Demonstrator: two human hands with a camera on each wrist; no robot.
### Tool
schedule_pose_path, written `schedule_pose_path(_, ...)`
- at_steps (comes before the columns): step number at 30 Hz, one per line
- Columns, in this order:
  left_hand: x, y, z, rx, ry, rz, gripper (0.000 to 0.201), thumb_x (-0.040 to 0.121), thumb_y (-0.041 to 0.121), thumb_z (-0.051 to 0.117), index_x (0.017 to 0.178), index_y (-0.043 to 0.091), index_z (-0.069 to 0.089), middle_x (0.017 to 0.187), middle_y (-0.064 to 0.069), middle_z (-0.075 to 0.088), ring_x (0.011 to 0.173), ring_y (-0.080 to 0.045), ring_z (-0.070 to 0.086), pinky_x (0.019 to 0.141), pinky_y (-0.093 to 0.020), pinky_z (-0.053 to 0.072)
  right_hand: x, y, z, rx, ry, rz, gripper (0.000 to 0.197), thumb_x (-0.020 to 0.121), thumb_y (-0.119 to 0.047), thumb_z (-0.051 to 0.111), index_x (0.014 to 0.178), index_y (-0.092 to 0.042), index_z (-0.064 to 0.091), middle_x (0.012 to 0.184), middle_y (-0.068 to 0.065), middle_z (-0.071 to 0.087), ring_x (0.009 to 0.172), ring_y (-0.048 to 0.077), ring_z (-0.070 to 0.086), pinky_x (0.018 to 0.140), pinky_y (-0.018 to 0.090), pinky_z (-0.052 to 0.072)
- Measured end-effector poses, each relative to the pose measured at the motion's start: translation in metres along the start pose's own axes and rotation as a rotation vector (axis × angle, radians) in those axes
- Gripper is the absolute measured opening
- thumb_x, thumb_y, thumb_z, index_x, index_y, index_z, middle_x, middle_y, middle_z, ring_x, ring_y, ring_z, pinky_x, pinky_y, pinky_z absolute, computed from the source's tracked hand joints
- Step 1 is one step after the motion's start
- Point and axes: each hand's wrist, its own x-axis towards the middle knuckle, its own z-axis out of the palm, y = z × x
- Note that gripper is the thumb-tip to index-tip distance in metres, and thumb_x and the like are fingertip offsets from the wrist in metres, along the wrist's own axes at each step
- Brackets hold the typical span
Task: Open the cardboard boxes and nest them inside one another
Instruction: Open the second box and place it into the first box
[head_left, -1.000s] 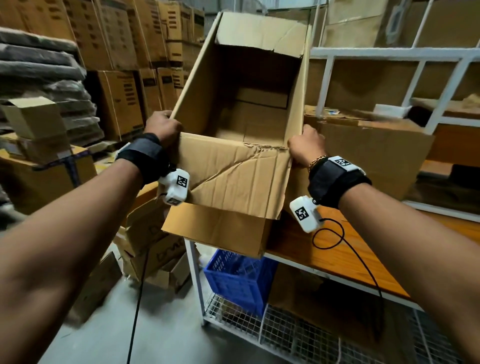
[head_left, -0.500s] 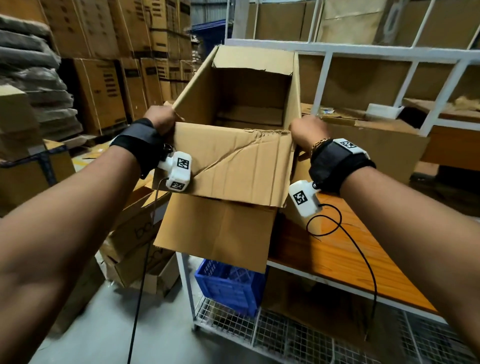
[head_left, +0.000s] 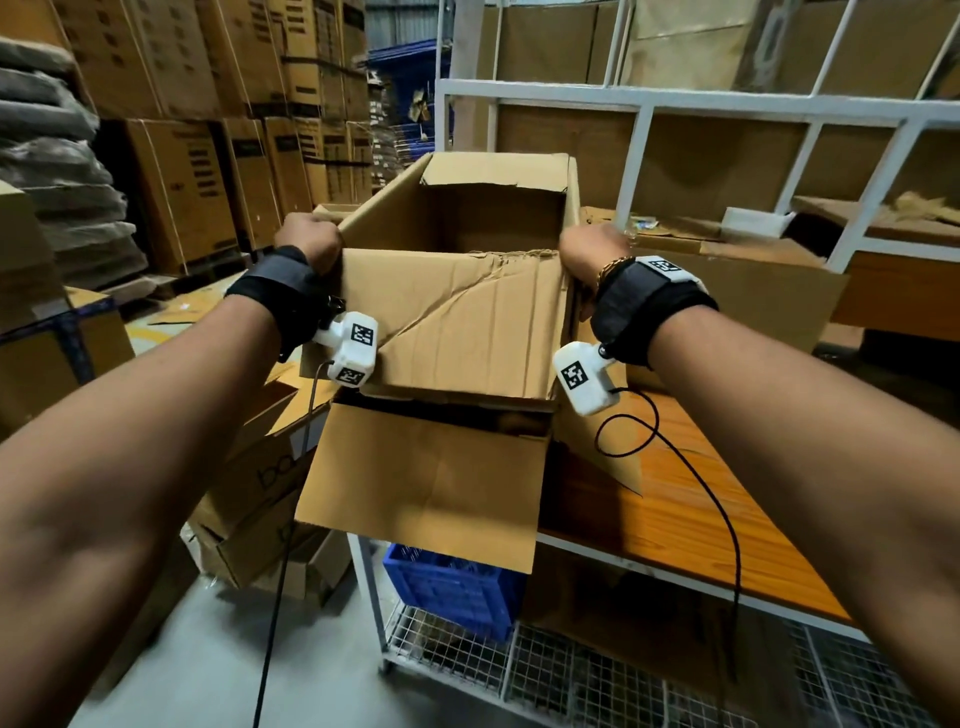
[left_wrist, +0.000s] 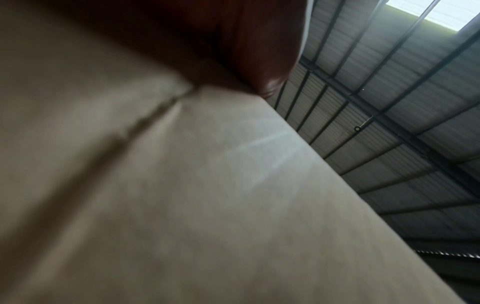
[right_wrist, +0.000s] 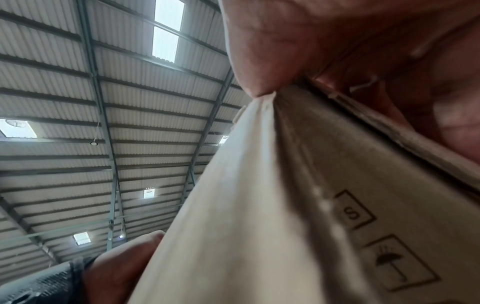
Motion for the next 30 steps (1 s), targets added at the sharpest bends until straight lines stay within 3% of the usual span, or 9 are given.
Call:
schedule_pose_path(6,0.000,0.000,-0.002,0.054,0.005,0.028,0.038,0.092,0.012,0.049,0.126,0.021,0.065,0.127,-0.005,0.064,0.113,-0.027,0.060,0.101,-0.034,0.048,-0.007,0.006,0.004,-0.049,-0.046,-0.001,0.052,0.091,-0.026,0.042,0.137,-0.002,0.048,0.129,0.019,0.059,0.108,0.039,0.063,0.093,0.048,0.054)
schedule_pose_path(11,-0.008,-0.028,0.014,0.089,-0.028,0.023,0.039,0.086,0.019,0.056,0.122,0.027,0.068,0.126,-0.001,0.066,0.115,-0.026,0.060,0.103,-0.035,0.047,-0.010,0.037,0.010,-0.218,-0.073,0.014,0.060,0.083,-0.035,0.047,0.136,-0.005,0.051,0.133,0.016,0.058,0.113,0.037,0.060,0.097,0.045,0.051)
schedule_pose_path(15,-0.016,-0.062,0.026,0.185,-0.036,0.035,0.052,0.078,0.016,0.062,0.128,0.032,0.062,0.128,-0.001,0.065,0.114,-0.026,0.061,0.103,-0.037,0.047,-0.017,0.069,0.020,-0.418,-0.102,-0.024,0.047,0.089,-0.036,0.052,0.129,-0.011,0.055,0.113,0.011,0.063,0.106,0.033,0.058,0.085,0.038,0.049)
schedule_pose_path(19,-0.032,-0.103,0.038,0.611,-0.151,0.066,0.045,0.078,0.015,0.060,0.121,0.027,0.063,0.126,-0.012,0.061,0.111,-0.036,0.059,0.098,-0.048,0.048,-0.024,0.105,0.039,-0.666,-0.238,-0.042,0.065,0.082,-0.042,0.050,0.142,-0.020,0.041,0.140,0.016,0.049,0.123,0.040,0.050,0.100,0.046,0.045)
schedule_pose_path(22,-0.041,-0.130,0.047,0.743,-0.305,0.048,0.069,0.085,0.018,0.055,0.149,0.026,0.031,0.150,-0.012,0.038,0.126,-0.037,0.049,0.105,-0.043,0.042,-0.029,0.128,0.051,-0.708,-0.302,-0.013,0.077,0.086,-0.050,0.047,0.155,-0.028,0.019,0.157,0.013,0.029,0.136,0.040,0.039,0.106,0.051,0.039)
schedule_pose_path(24,-0.045,-0.140,0.050,0.765,-0.297,0.042,0.076,0.089,0.018,0.052,0.154,0.028,0.014,0.157,-0.010,0.025,0.130,-0.037,0.044,0.104,-0.041,0.040,-0.030,0.136,0.054,-0.702,-0.288,-0.025,0.079,0.091,-0.054,0.042,0.157,-0.031,0.007,0.163,0.009,0.018,0.141,0.040,0.033,0.107,0.052,0.035)
schedule_pose_path(27,-0.049,-0.144,0.054,0.790,-0.248,0.056,0.077,0.090,0.018,0.050,0.155,0.028,0.009,0.158,-0.010,0.021,0.131,-0.038,0.043,0.105,-0.043,0.040,-0.027,0.138,0.051,-0.719,-0.279,-0.063,0.078,0.091,-0.053,0.043,0.157,-0.031,0.009,0.162,0.009,0.017,0.141,0.040,0.032,0.106,0.053,0.034)
schedule_pose_path(30,-0.049,-0.144,0.057,0.778,-0.245,0.028,0.080,0.089,0.020,0.053,0.154,0.029,0.008,0.157,-0.009,0.022,0.131,-0.039,0.041,0.105,-0.045,0.040,-0.022,0.136,0.046,-0.739,-0.264,-0.105,0.074,0.088,-0.050,0.049,0.153,-0.027,0.021,0.158,0.012,0.025,0.137,0.039,0.037,0.103,0.051,0.038)
